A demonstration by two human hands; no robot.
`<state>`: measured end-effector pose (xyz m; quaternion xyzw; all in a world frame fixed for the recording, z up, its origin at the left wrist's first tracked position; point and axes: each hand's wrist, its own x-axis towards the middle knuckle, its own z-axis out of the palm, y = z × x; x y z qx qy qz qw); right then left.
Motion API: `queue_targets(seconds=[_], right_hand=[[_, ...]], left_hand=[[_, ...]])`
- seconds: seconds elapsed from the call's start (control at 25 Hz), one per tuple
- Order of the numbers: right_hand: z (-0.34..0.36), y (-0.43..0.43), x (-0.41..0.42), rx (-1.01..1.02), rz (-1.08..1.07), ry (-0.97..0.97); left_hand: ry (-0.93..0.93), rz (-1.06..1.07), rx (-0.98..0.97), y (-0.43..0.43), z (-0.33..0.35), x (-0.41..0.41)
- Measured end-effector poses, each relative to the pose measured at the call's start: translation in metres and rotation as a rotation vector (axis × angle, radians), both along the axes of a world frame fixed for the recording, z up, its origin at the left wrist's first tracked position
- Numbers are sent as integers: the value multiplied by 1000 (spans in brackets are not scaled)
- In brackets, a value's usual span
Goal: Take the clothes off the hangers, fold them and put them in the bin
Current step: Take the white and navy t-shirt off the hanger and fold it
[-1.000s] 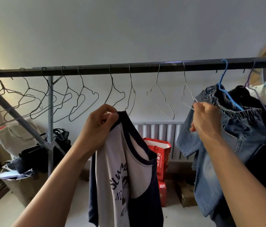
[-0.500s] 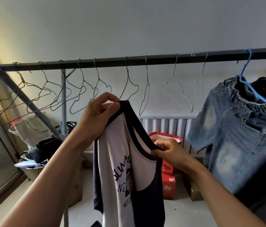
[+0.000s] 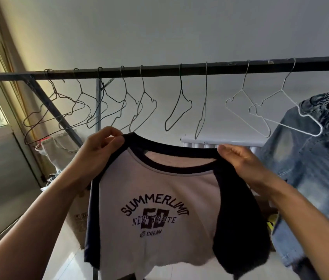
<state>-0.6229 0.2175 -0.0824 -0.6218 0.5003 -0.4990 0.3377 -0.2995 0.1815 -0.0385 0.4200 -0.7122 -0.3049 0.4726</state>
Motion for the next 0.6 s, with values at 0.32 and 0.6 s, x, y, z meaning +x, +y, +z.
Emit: queue_targets(seconds=[0.32, 0.6], right_hand=[[28, 12, -8, -80, 52, 243], [27, 5, -7, -190, 10, -9]], left_hand=[[285, -76, 379, 0, 0, 16], [204, -241, 645, 0, -12, 23]])
